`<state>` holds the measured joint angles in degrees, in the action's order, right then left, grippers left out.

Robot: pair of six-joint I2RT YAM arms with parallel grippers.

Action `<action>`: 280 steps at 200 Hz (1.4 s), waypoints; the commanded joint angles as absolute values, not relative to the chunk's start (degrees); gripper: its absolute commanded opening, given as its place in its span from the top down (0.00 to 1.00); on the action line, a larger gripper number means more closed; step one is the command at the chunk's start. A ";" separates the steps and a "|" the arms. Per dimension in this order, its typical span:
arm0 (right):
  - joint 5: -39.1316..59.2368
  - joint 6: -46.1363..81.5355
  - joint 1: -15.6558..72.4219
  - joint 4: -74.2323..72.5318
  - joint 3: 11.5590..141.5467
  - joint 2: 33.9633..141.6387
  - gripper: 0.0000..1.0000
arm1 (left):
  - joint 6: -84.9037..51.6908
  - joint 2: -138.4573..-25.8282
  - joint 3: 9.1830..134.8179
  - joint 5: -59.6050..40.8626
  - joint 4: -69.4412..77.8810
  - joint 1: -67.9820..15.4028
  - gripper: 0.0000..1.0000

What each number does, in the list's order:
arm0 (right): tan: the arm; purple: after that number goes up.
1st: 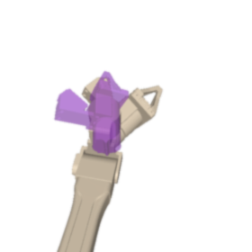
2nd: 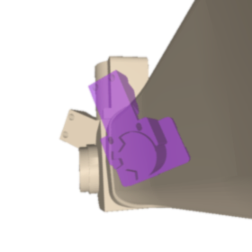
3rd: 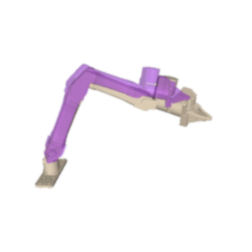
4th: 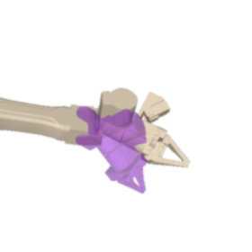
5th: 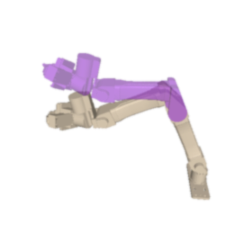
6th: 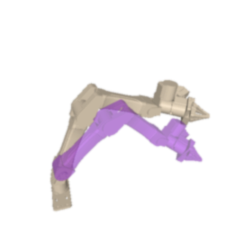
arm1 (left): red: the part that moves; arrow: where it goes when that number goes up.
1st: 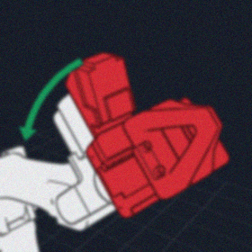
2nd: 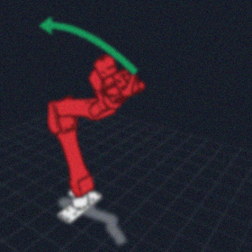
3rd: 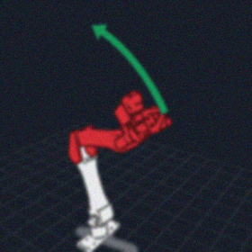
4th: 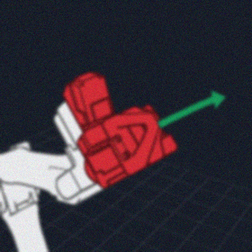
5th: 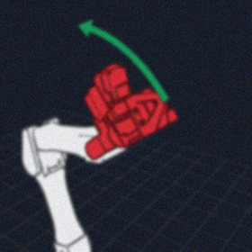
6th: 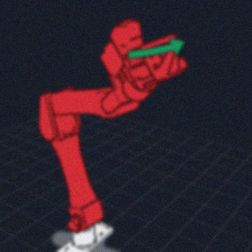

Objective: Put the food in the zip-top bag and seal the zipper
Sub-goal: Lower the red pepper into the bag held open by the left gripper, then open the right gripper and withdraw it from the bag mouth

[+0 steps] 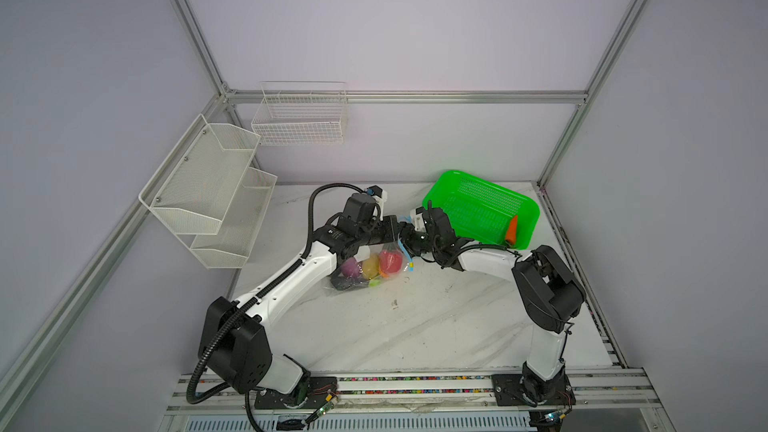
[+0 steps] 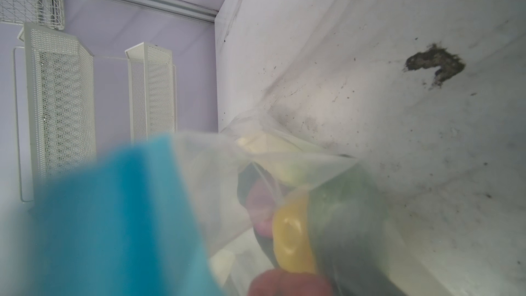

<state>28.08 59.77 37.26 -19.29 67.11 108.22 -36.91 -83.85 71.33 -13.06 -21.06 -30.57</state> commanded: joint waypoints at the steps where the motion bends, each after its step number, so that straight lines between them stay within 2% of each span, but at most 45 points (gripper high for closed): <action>1: 29.23 60.84 37.94 -21.27 68.95 108.90 0.28 | -37.32 -81.64 70.22 -13.46 -19.68 -30.87 1.00; 101: 30.98 60.61 38.69 -20.31 69.95 108.05 0.30 | -37.22 -81.59 70.22 -13.37 -19.60 -30.92 1.00; 148: 26.76 52.77 38.67 -6.75 72.40 102.97 0.30 | -37.04 -81.49 70.05 -13.20 -19.65 -30.93 1.00; 193: 19.25 50.99 38.66 2.77 71.02 96.61 0.30 | -36.91 -81.54 69.94 -13.41 -19.60 -30.94 1.00; 236: 15.01 48.92 38.29 8.36 70.79 92.15 0.30 | -36.93 -81.55 69.79 -13.46 -19.25 -30.92 1.00; 280: 16.18 48.22 38.04 9.06 71.28 92.35 0.29 | -37.35 -81.54 69.43 -13.73 -18.80 -30.93 1.00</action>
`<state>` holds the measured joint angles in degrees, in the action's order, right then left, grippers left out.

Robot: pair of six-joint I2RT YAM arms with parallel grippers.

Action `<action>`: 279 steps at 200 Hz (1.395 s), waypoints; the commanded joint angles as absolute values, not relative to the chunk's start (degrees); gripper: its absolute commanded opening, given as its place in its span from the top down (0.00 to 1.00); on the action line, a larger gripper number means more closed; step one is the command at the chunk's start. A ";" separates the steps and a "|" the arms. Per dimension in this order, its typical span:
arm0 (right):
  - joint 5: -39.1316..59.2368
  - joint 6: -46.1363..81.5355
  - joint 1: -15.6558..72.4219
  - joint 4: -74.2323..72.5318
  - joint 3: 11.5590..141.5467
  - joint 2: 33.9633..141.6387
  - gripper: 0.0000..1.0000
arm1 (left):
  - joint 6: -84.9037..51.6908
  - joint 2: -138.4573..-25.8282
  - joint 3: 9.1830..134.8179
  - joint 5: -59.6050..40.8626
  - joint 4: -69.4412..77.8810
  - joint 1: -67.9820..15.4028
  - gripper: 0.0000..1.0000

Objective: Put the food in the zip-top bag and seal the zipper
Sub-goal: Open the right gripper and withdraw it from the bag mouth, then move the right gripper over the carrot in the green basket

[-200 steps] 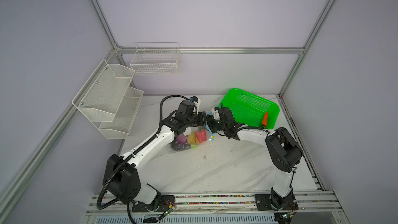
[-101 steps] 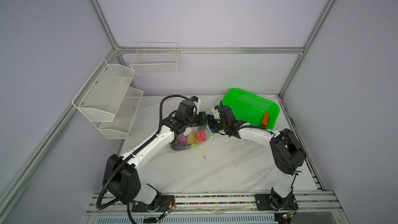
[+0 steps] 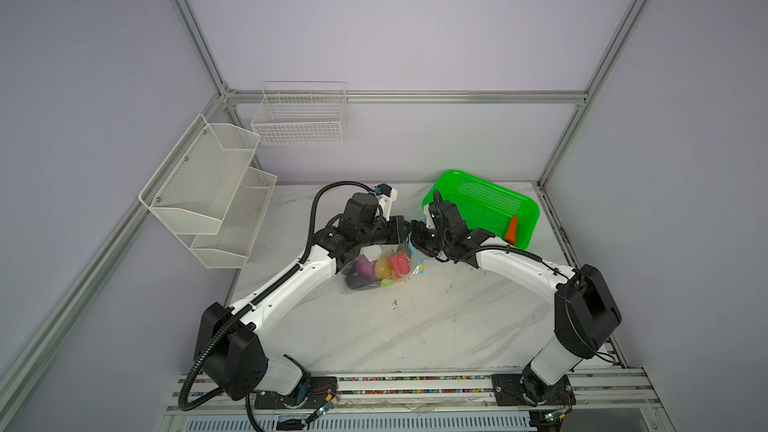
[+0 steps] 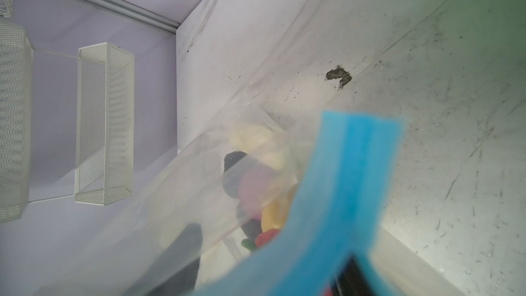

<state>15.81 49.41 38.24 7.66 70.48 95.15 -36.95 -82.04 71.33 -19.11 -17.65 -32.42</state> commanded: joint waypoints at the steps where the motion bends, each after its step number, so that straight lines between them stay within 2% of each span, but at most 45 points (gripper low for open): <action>1: 16.13 48.19 38.00 9.10 71.24 92.36 0.29 | -37.40 -81.55 69.43 -13.77 -18.80 -30.93 1.00; 88: 14.70 45.89 34.58 10.72 73.29 96.43 0.30 | -37.13 -81.53 68.98 -13.11 -18.77 -30.90 1.00; 118: 8.82 42.18 34.59 18.27 76.76 93.17 0.31 | -37.31 -81.74 69.33 -13.52 -18.85 -30.94 1.00; 156: -3.43 37.48 33.99 26.46 80.50 88.18 0.31 | -37.44 -82.32 69.78 -14.06 -18.43 -30.85 1.00; 192: -13.44 31.72 27.43 32.59 83.99 89.23 0.32 | -37.44 -83.23 70.45 -15.64 -18.41 -30.94 1.00; 217: -16.51 28.26 19.86 33.12 85.34 91.99 0.32 | -37.72 -83.19 70.14 -16.08 -18.35 -30.94 1.00; 249: -20.16 25.36 12.77 32.48 88.33 98.25 0.32 | -37.62 -83.06 69.96 -16.34 -18.24 -30.94 1.00; 279: -27.42 23.87 10.67 33.56 92.29 105.15 0.32 | -37.71 -83.35 69.72 -16.59 -18.06 -30.94 1.00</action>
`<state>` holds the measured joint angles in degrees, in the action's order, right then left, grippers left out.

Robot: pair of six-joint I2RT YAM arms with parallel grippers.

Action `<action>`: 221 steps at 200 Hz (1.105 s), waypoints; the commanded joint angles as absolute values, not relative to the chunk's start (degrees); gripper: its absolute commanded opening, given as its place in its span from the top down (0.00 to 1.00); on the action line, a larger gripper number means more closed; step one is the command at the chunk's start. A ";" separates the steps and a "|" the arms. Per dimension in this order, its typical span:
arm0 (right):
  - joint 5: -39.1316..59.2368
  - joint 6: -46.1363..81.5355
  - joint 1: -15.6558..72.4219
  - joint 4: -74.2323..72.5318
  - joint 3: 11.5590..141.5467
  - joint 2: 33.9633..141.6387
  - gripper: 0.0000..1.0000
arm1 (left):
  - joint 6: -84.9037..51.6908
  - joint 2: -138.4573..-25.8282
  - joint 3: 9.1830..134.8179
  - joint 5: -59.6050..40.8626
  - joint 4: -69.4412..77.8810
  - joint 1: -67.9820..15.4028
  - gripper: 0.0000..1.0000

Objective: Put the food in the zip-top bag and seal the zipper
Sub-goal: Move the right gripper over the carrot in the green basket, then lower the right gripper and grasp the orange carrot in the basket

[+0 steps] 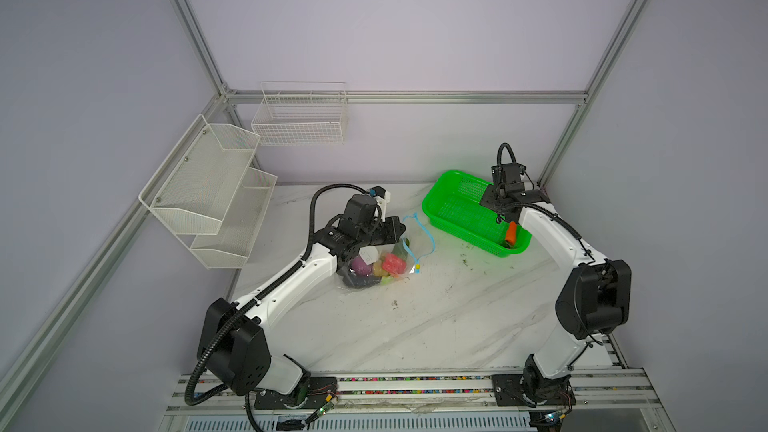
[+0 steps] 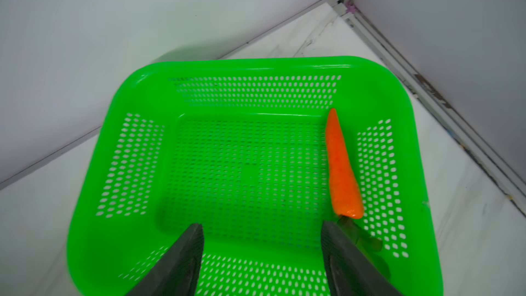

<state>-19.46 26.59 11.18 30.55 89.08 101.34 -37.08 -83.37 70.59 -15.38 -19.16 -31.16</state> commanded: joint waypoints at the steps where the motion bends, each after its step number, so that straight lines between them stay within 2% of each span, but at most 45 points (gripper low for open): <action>1: -27.55 23.84 10.61 33.57 92.38 105.35 0.32 | -37.75 -83.34 69.71 -16.60 -18.08 -30.94 1.00; 78: -28.46 25.05 3.80 33.47 94.80 117.33 0.32 | -37.79 -83.84 69.43 -16.56 -17.66 -30.93 1.00; 221: -18.70 24.87 0.77 29.24 92.85 123.65 0.32 | -37.57 -84.44 69.87 -16.16 -17.65 -30.93 1.00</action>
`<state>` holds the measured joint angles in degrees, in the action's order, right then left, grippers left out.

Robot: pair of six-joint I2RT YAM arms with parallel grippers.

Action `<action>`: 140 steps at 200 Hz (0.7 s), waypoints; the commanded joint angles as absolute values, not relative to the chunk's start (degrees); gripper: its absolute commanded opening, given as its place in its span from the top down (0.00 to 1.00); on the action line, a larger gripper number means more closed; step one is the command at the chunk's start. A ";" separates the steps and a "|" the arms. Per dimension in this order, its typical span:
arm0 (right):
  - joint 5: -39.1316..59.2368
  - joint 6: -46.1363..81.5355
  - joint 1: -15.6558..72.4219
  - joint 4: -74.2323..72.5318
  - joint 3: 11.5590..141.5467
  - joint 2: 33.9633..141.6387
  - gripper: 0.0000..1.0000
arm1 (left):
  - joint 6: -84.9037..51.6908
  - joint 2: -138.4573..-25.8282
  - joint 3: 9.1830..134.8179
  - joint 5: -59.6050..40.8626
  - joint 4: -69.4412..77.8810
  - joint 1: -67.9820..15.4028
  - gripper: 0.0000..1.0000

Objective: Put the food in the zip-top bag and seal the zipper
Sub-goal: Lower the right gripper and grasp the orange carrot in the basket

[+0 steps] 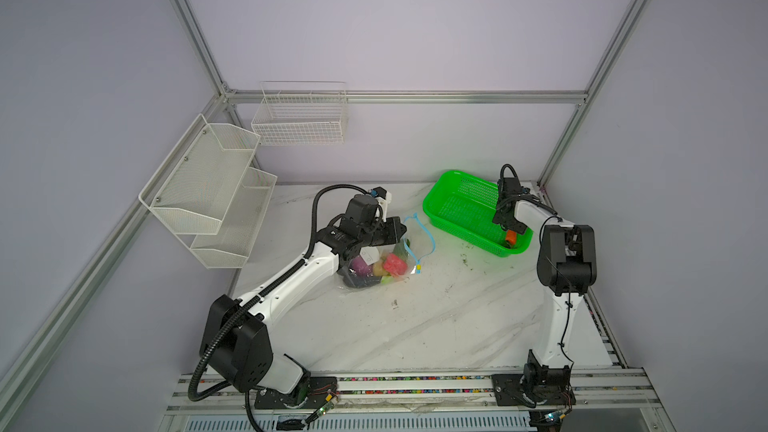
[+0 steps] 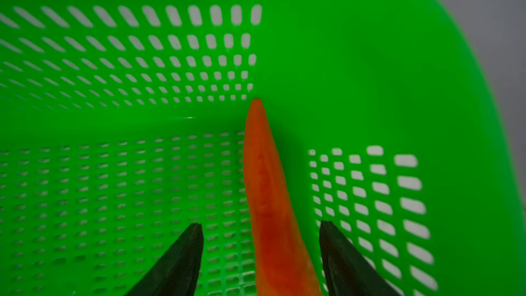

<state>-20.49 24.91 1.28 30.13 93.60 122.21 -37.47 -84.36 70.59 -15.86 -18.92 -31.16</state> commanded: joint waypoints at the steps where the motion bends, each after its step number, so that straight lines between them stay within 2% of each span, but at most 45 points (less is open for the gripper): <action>1: -18.53 24.79 0.73 29.16 92.83 123.66 0.32 | -37.59 -84.41 69.87 -16.16 -17.66 -30.93 1.00; 42: -14.07 24.39 0.53 27.04 91.50 123.97 0.34 | -37.74 -84.45 69.62 -15.87 -17.62 -30.94 1.00; 81: -10.02 24.61 0.53 24.26 90.47 123.94 0.40 | -37.72 -84.38 69.74 -15.78 -17.62 -30.89 1.00; 140: -11.15 24.09 0.52 24.54 93.85 124.27 0.50 | -37.80 -84.38 69.72 -15.83 -17.74 -30.94 1.00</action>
